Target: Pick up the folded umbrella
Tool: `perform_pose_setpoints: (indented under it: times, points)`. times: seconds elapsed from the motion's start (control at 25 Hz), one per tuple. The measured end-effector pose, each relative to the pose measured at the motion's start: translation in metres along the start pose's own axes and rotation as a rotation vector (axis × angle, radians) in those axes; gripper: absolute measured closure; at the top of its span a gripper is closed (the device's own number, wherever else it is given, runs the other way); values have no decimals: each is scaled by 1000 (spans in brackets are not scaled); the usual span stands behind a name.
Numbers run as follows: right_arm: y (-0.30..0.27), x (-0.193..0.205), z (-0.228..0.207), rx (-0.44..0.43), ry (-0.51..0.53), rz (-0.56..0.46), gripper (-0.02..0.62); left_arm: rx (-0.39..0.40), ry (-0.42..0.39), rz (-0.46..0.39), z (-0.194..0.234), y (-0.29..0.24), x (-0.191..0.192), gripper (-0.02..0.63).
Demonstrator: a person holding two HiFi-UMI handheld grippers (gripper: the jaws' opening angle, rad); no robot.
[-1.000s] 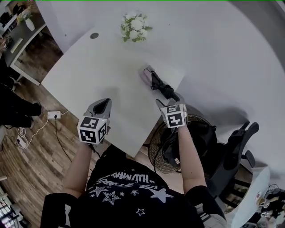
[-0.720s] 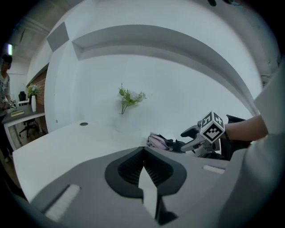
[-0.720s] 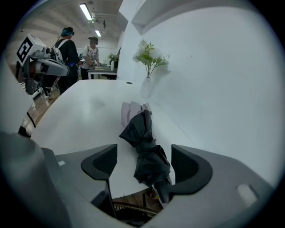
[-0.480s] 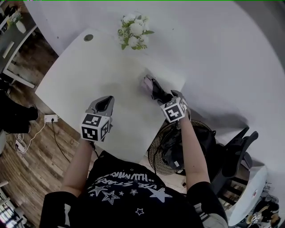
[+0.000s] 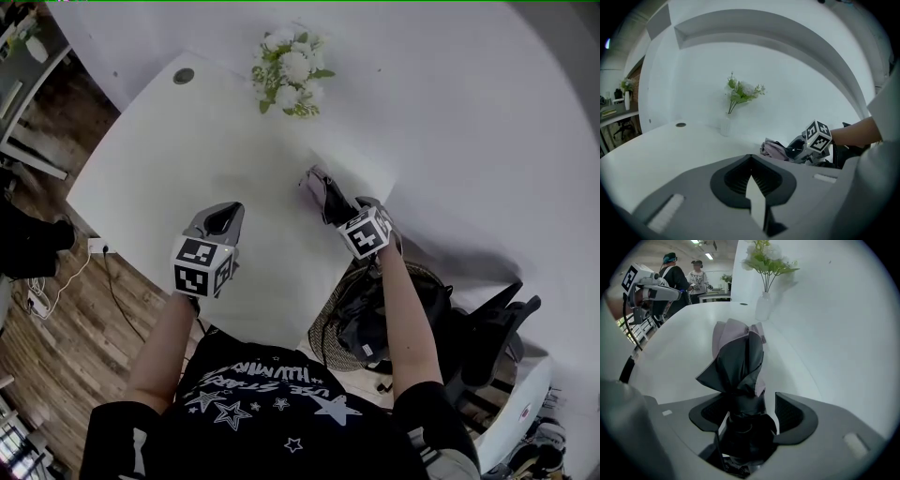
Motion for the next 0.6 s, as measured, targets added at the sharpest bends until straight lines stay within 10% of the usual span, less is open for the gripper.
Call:
perform_pose_setpoints:
  times: [0.6]
  points:
    - [-7, 1, 6, -172, -26, 14, 355, -21, 29, 27, 12, -5, 12, 603]
Point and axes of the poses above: the fingertips, and each gripper's own axes: y backward along the fingers, z to its left, x out of its underside, the point moved 2 cm from there along y, backward along the fingers, and after that the axes turned 15 degrees about -z, right-handed, at the moved point
